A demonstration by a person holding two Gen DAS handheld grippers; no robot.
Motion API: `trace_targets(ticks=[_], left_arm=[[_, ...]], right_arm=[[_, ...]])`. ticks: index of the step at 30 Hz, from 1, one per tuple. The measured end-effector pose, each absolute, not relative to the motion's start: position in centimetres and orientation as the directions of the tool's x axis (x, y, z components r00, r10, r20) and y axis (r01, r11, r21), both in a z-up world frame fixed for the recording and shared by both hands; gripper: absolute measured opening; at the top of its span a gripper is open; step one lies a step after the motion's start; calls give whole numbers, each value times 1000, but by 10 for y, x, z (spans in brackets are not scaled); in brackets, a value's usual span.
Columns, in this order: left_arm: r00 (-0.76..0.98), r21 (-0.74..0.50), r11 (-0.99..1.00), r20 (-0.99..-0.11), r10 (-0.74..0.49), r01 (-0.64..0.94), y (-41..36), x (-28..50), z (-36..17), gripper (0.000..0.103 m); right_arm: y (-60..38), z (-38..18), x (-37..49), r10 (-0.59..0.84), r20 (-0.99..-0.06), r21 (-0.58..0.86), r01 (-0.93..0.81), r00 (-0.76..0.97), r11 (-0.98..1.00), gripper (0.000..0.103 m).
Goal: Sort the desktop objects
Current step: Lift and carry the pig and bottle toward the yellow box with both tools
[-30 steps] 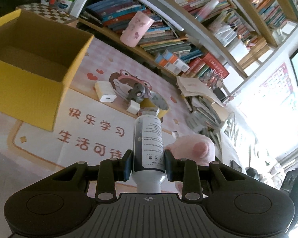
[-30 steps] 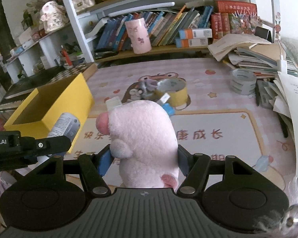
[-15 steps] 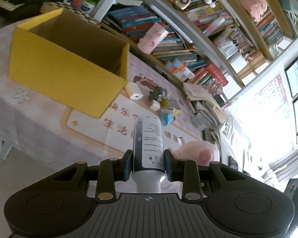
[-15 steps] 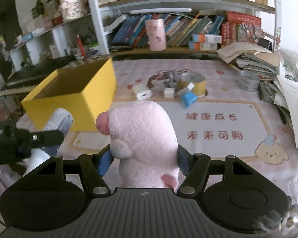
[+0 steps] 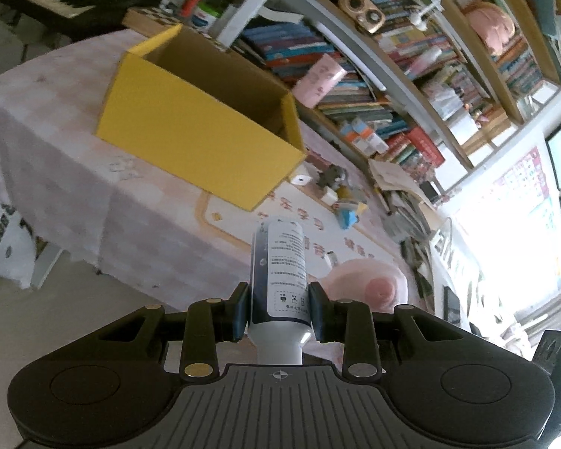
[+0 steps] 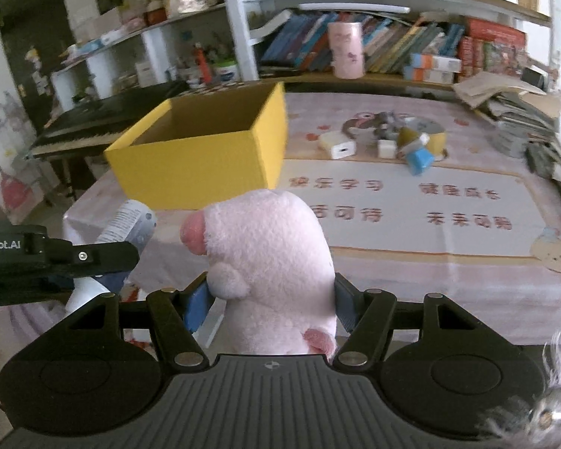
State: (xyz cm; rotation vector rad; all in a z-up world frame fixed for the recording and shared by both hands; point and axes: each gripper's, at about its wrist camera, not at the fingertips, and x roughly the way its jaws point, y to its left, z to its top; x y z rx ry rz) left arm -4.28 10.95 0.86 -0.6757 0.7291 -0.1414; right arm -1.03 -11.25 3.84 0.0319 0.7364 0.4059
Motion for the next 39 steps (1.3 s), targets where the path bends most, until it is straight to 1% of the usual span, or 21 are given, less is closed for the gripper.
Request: trace_targets(ticks=[8,18,32,39], left_arm=[[758,-616,773,-574,-309,-151,129,-60,6,31],[770,-619,760,-578,-270,-198,150,-70,4,31],[769,-613,762,-584,-260,-208,161,-66,3,31],[754,-609,763,-601,-266,-217,158,-57,0,31]], right_arm=[[-76,39,-16,438,-648,157,-453,623,877,63],[-50,35,-14,475,-661,166,-504,580,847,63],[-36,37,-7,475,-667,161,-511,574,844,63],[-36,34,2,481,-681,167,-522,552,836,63]])
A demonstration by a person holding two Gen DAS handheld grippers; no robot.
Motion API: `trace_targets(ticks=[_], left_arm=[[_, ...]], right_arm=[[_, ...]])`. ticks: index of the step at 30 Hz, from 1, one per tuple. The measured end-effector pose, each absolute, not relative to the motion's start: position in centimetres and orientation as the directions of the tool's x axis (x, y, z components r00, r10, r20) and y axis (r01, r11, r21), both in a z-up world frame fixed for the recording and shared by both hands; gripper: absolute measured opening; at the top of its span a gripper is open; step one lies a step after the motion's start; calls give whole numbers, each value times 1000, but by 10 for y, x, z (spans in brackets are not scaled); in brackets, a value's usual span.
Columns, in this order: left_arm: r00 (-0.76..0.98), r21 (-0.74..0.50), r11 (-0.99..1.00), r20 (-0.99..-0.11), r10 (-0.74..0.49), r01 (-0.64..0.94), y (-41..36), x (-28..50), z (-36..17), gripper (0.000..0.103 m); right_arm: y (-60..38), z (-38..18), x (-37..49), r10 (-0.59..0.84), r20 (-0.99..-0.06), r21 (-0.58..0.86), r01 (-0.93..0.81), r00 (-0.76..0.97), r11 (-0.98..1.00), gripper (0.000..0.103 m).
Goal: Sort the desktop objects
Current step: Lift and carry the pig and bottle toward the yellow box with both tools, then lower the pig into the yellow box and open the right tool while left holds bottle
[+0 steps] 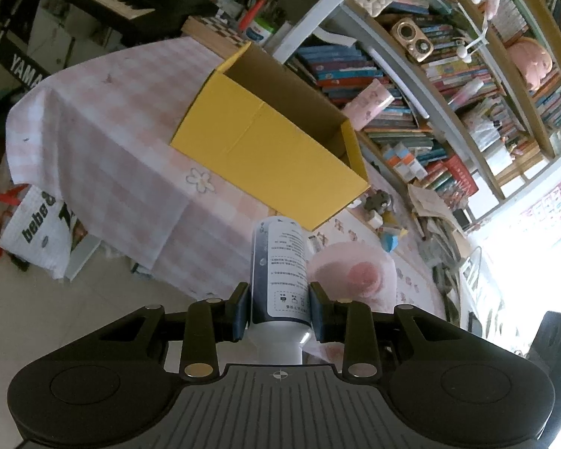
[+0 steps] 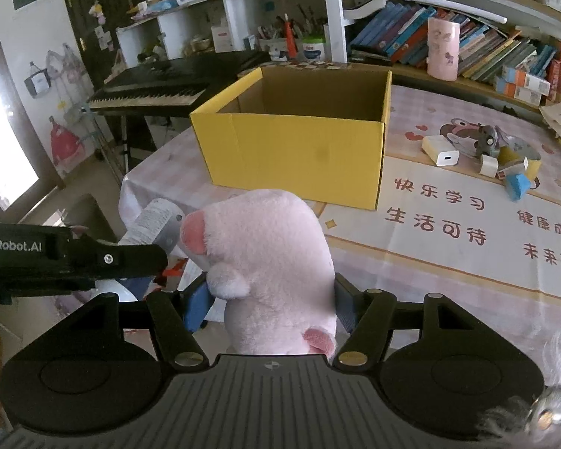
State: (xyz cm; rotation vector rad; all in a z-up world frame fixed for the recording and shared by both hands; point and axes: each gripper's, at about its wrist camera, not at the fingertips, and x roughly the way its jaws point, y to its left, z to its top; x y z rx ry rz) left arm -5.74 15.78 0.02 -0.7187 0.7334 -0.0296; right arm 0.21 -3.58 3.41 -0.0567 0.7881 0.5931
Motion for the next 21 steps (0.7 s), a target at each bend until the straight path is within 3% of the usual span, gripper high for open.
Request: trace_targets(ticks=[12,21], left_arm=[[751,-584,787,-607,-261,-198,158,-23,5,31],[789,-576,805,-558,-256,-146,160,25,27,31]], right_arm=[[-38,36,31,488,-662,160,-529,569,834,63],[-39,60,81,532,-614,209,-530,582,822,63]])
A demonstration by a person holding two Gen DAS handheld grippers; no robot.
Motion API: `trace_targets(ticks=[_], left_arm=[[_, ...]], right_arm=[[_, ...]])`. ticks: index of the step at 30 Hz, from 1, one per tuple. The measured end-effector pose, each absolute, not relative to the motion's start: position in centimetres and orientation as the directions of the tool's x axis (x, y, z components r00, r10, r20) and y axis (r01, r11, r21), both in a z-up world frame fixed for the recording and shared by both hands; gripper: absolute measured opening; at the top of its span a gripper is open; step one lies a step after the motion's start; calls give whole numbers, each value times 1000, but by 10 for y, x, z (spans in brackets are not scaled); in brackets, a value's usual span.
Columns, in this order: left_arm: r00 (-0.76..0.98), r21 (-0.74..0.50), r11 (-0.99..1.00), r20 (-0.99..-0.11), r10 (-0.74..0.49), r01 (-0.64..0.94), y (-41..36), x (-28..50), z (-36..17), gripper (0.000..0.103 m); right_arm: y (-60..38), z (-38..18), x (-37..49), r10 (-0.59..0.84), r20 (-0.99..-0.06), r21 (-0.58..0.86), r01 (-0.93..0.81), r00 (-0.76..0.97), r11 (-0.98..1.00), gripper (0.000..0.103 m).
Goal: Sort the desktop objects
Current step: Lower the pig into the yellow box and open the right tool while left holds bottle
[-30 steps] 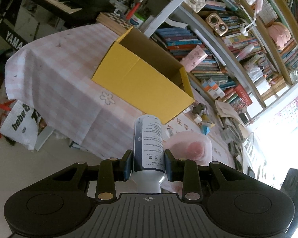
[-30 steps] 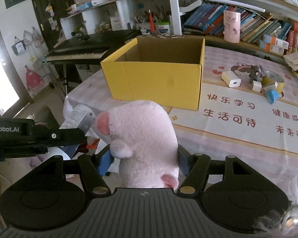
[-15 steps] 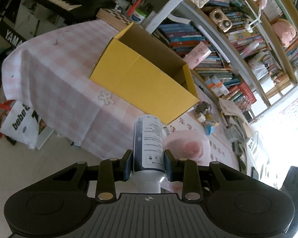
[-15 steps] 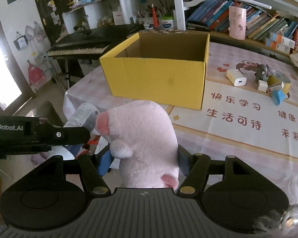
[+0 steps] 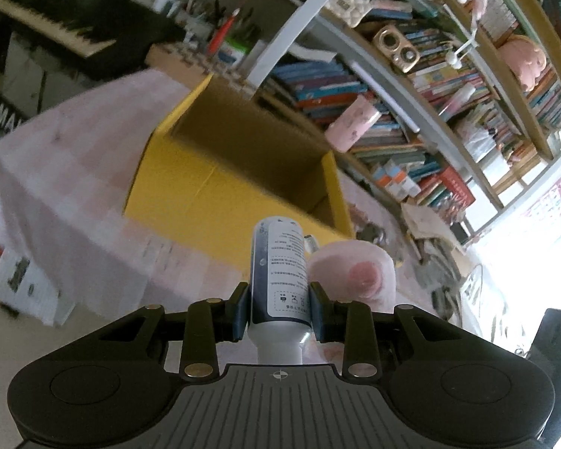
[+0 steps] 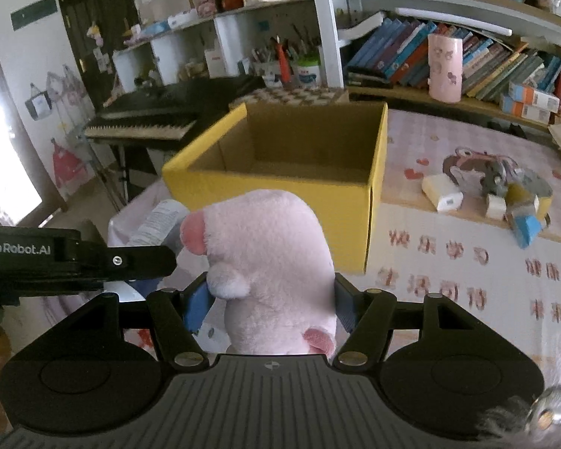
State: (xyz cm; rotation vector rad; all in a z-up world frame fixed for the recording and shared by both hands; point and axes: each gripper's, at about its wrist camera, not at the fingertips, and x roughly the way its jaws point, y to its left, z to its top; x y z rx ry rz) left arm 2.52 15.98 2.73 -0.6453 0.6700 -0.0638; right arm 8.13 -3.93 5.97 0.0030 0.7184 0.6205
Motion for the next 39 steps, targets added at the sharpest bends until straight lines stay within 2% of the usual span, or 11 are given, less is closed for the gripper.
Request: trace_targets(ticks=[7,13,24,39], left_arm=[[830,-559,820,-510,-225,-121,167,70,46,31],[844,-528,839,-504,-185,-132,177,116,46,31],[815,-413,891,-572,-93,-188,181,193,30,31],[708,-246,952,-705,-46,-183,174,247,0,31]], right_arm=[[-33,91,129,591,-532,218,-576,606,787,63],[-23,97,182,595,-507,186,-595,624,782,63],[5,66,264,546,-588,28,-659,597,751,63],[42,24,313,466,-722,-208,-803,512,559,63]])
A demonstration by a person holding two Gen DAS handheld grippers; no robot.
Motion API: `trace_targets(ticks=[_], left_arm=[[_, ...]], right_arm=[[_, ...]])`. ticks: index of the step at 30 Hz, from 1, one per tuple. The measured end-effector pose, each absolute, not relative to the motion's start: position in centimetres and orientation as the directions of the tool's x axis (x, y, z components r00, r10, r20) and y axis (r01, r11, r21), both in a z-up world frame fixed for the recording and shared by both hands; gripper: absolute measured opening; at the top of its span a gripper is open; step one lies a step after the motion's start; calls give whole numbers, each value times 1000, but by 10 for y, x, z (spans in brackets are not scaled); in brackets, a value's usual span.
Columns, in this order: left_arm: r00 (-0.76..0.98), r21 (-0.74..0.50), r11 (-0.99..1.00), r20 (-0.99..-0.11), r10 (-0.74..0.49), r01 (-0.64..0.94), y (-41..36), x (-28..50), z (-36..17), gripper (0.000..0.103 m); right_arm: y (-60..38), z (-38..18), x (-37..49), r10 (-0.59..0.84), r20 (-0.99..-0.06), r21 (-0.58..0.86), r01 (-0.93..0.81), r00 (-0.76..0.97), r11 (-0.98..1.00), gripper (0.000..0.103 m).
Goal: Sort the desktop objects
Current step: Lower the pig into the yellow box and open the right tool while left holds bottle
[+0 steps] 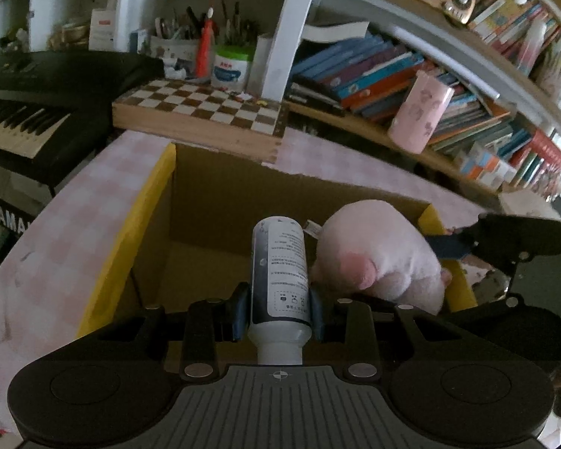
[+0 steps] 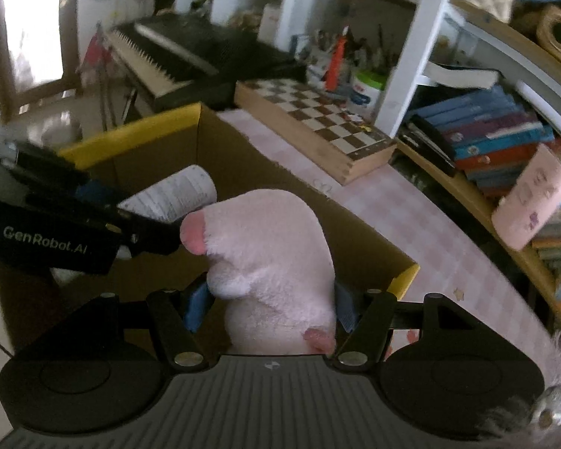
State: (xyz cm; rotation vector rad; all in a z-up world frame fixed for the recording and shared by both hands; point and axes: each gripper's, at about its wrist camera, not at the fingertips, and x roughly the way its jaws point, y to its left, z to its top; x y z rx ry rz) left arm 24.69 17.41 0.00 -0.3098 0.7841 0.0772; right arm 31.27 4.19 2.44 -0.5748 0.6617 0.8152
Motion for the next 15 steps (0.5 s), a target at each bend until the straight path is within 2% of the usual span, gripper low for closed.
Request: trace_targets(ticks=[6,15], left_arm=[[664,-211,961,-746,-40,-179,169,254,-12,32],[667,-188,969,-745,-34,-160,164,257,-8,30]], right_arm=[[47,14,316,438,-748,-255,-826,498,504,63],[51,6,320,420,-775,-254,-842,472,476,63]])
